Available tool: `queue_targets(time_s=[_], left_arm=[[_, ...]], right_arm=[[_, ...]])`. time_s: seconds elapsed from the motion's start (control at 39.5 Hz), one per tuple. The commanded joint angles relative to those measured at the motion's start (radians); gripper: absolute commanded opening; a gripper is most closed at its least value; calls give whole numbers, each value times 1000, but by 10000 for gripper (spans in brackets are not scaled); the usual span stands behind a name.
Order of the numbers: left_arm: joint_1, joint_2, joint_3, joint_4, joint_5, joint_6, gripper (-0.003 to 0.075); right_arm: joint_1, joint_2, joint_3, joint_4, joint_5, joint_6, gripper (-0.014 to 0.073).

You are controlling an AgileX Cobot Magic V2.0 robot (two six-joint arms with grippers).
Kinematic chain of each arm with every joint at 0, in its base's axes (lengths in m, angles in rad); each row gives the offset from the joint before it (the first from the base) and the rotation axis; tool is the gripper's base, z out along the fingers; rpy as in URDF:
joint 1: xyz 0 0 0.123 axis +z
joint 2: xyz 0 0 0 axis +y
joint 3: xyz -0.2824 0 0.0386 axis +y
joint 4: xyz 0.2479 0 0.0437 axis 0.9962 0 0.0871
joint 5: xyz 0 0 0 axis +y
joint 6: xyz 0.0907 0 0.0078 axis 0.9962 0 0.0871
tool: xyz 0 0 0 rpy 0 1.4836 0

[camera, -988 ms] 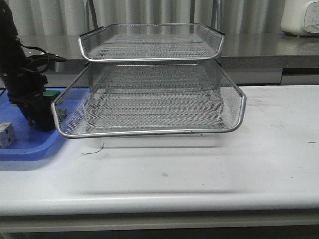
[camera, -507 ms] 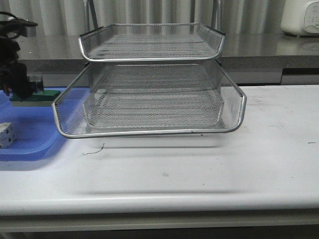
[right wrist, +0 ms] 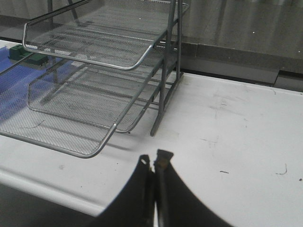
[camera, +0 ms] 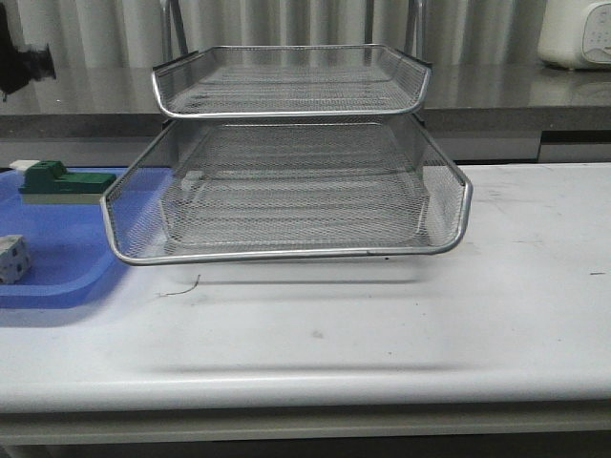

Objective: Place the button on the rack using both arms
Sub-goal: 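Lift the red-capped button with the left gripper toward the mesh rack, then lower the button into the pulled-out middle tray with the left gripper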

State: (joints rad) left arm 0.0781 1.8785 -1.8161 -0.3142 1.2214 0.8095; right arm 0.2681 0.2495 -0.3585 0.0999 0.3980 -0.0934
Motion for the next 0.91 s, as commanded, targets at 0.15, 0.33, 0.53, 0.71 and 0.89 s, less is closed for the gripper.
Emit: queue_targets(time_s=[0.15,0.33,0.53,0.71,0.89], left_arm=[[-57,-125,-24,-118,71,-15,98],[-197,-127,-24,-112,71,-15,97],[-378,-122,-24,-111,71,-15,97],[-485,-74,-24,-111,62,-25,97],[-546,-2,-24,-106,25,-27,97]], right_arm=[[1,10,-25,-7,-82,-4,-61],[1,10,-25,-7,-82,-4,-61],[1,10,-25,-7,-82,-4,-61],[1,10,-25,-7,-82,-4,-61],[1,10,-25,-7,-82,-4,-61]])
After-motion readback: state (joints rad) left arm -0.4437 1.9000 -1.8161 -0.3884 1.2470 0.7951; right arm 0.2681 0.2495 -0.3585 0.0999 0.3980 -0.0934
